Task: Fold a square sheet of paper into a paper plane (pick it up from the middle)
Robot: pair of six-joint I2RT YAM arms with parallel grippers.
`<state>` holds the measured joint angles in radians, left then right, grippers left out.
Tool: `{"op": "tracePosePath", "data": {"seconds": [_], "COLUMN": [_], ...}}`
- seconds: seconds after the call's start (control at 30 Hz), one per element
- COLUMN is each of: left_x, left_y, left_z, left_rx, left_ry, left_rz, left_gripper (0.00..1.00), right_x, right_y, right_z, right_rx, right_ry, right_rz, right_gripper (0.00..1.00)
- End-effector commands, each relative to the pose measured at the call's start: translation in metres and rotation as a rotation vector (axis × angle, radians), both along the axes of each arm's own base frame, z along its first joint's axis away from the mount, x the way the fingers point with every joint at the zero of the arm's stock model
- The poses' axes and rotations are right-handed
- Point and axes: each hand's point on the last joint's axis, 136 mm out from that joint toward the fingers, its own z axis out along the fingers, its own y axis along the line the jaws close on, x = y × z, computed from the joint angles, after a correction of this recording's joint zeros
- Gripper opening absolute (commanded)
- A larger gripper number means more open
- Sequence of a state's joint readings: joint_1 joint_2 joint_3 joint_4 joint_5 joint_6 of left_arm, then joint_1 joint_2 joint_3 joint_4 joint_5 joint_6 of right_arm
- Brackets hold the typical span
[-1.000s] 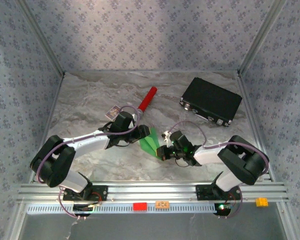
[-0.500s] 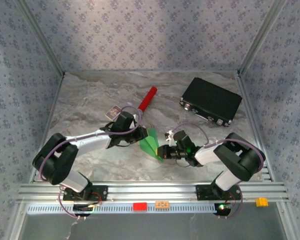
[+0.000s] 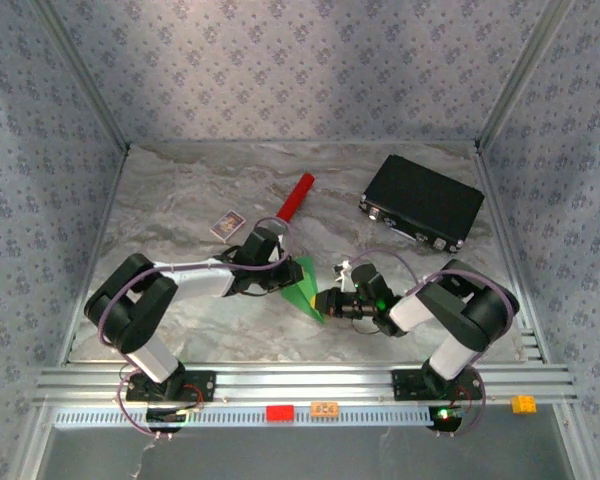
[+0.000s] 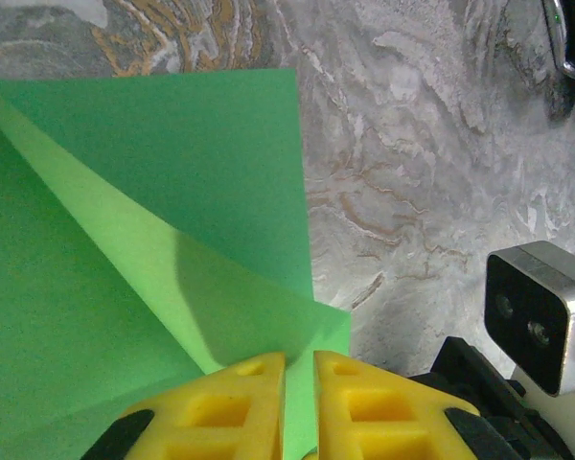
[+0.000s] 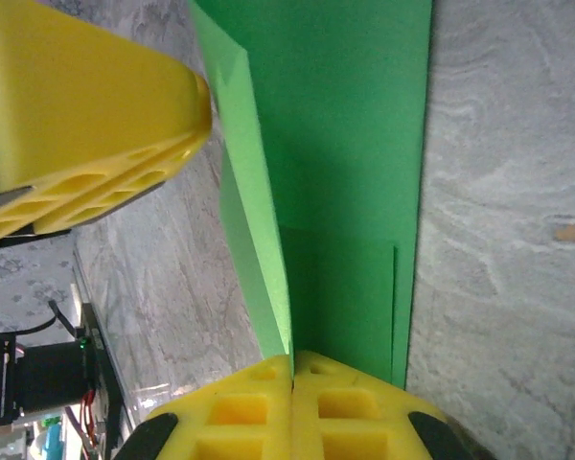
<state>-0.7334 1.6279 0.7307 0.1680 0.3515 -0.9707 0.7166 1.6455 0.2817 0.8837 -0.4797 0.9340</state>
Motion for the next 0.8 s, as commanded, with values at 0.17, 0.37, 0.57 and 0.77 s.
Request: {"op": "tracePosePath", "data": {"seconds": [0.17,0.37,0.57,0.77], "left_x": [0.006,0.004,0.000,0.001], "left_y": [-0.010,0.003,0.005,-0.001], "left_z": [0.012,0.008,0.003,0.010], "left_rx": [-0.036,0.001,-0.006,-0.028], "left_ry": [-0.037,-0.041,-0.030,-0.047], "left_rz": [-0.011,0.031,0.039,0.012], "left_gripper": [0.16,0.12,0.11,0.11], "right_x": [-0.002,0.000,0.000,0.002], "right_y": [-0.006,-0.009,-0.006,-0.007], "right_z": [-0.006,-0.007,-0.004,-0.004], "right_rx": [0.029,0.030,0.065,0.087], "right_ry": [0.068,0.079,0.099,0.124], "right_rz": [-0.038,-0.047,-0.043,-0.053], "right_gripper": [0.01,0.01,0.01,0.01]}}
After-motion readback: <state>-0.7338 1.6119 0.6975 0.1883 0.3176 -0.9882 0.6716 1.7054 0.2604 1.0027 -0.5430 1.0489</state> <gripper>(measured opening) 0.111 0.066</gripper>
